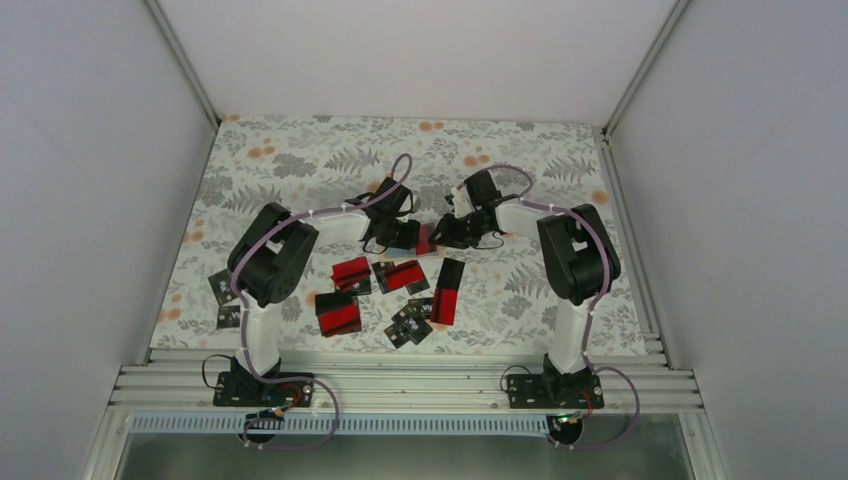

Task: Put the credit cards into the card holder

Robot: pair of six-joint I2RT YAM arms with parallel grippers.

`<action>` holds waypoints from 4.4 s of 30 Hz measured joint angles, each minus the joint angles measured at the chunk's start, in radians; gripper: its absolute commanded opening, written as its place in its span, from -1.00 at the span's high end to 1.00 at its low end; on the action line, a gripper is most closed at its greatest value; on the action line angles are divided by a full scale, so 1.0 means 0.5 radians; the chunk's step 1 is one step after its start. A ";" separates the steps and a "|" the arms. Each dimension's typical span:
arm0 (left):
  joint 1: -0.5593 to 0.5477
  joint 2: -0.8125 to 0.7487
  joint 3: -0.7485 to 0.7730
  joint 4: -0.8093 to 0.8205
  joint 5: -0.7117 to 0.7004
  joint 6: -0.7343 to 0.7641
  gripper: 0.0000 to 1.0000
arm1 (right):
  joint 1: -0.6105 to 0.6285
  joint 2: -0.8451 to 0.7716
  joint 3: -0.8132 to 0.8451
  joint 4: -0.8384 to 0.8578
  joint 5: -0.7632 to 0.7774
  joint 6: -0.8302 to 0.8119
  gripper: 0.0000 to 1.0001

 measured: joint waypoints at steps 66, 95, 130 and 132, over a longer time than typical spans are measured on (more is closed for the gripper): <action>0.007 -0.476 -0.188 -0.127 -0.337 -0.077 0.78 | 0.298 -0.022 0.394 -0.344 0.333 0.002 0.42; 0.064 -1.831 -1.218 -0.553 -0.665 -0.381 -0.29 | 0.586 0.011 0.433 -0.290 0.127 0.062 0.08; -0.496 -1.266 -1.411 0.210 -0.031 -0.279 -0.23 | 0.742 -1.277 -1.350 0.298 0.137 0.626 0.18; -0.496 -1.264 -1.420 0.217 -0.024 -0.279 -0.23 | 0.767 -1.239 -1.350 0.342 0.136 0.651 0.28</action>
